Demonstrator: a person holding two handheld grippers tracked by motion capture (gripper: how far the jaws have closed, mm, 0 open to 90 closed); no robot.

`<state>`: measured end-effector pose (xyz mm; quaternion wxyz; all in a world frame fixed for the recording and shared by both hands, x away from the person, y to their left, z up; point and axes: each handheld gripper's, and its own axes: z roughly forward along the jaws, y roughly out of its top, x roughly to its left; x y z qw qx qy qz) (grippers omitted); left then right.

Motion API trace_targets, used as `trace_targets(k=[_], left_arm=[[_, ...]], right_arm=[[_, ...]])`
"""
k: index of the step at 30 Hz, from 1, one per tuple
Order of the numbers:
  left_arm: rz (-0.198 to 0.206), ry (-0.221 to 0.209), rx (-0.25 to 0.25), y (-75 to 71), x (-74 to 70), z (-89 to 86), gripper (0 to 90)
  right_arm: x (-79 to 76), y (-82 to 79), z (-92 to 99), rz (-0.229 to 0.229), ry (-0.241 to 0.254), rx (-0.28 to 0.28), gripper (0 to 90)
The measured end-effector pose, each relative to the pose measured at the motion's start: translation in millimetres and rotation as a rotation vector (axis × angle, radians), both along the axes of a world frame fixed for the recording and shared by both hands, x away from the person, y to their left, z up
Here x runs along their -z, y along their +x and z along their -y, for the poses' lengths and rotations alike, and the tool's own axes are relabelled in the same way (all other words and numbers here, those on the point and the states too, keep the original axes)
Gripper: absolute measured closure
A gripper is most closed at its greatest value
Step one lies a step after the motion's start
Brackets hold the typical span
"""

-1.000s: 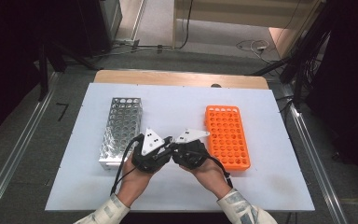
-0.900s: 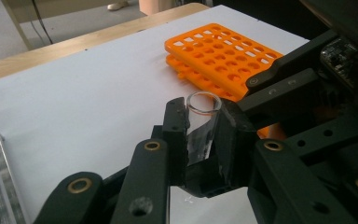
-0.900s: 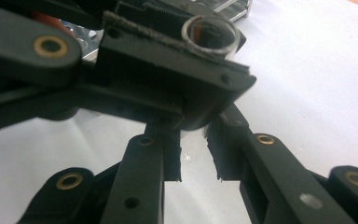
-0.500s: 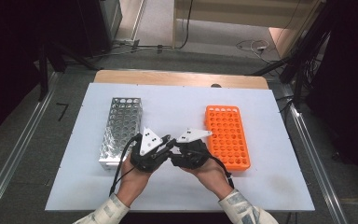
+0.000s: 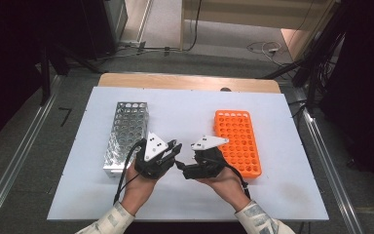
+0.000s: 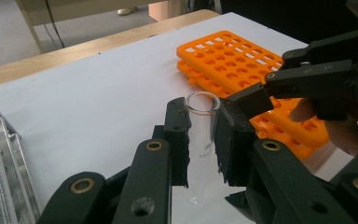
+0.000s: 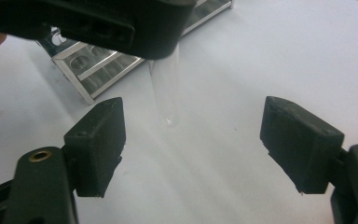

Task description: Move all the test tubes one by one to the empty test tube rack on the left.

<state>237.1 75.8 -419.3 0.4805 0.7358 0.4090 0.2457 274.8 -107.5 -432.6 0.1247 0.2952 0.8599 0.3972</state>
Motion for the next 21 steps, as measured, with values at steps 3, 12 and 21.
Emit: trace_targets(k=[3,12,21], left_arm=[[-0.003,-0.002,-0.003,0.2,-0.4,-1.0,75.7],[-0.009,-0.004,-0.016,1.9,-1.3,-4.0,75.6],[-0.008,-0.020,-0.031,3.4,-4.8,-11.3,75.6]], right_arm=[[0.6,-1.8,4.1,0.000,0.009,0.007,19.2],[2.7,-4.8,17.9,0.001,0.021,0.029,19.0],[0.5,-6.2,33.8,0.003,0.021,0.054,19.0]])
